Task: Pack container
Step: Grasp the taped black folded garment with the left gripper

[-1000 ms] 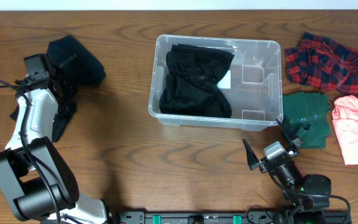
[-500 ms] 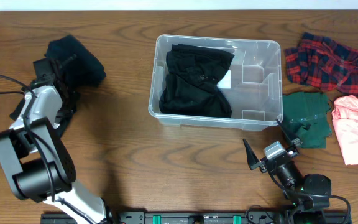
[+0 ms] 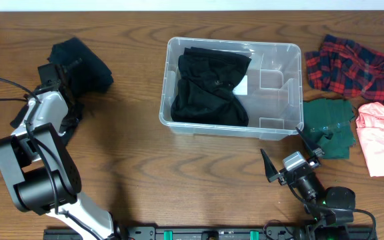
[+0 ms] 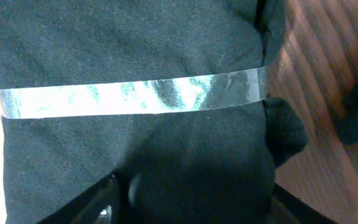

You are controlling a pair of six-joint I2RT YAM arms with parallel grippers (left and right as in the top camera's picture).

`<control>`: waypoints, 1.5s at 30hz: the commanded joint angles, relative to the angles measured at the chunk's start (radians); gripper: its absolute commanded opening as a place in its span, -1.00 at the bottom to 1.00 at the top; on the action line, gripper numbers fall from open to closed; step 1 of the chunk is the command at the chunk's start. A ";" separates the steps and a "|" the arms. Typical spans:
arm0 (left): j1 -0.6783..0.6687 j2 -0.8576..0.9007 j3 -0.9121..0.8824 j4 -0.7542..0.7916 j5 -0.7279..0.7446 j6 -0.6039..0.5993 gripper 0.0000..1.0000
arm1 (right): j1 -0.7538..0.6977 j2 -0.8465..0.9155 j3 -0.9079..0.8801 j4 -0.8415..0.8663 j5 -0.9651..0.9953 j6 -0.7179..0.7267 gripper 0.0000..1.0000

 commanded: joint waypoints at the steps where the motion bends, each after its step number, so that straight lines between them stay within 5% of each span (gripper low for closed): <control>1: 0.003 0.036 -0.005 0.004 0.019 -0.010 0.26 | 0.006 -0.005 -0.002 -0.002 -0.006 -0.010 0.99; 6: 0.003 0.042 -0.005 0.005 0.019 -0.010 0.28 | 0.006 -0.005 -0.002 -0.002 -0.006 -0.010 0.98; 8: 0.003 0.048 -0.005 0.005 0.019 -0.010 0.58 | 0.006 -0.005 -0.002 -0.002 -0.006 -0.010 0.99; 12: 0.003 0.070 -0.005 0.004 0.019 -0.010 0.78 | 0.006 -0.005 -0.002 -0.002 -0.006 -0.010 0.99; 45: 0.003 0.137 -0.005 -0.003 0.022 -0.006 0.80 | 0.006 -0.005 -0.002 -0.002 -0.006 -0.010 0.99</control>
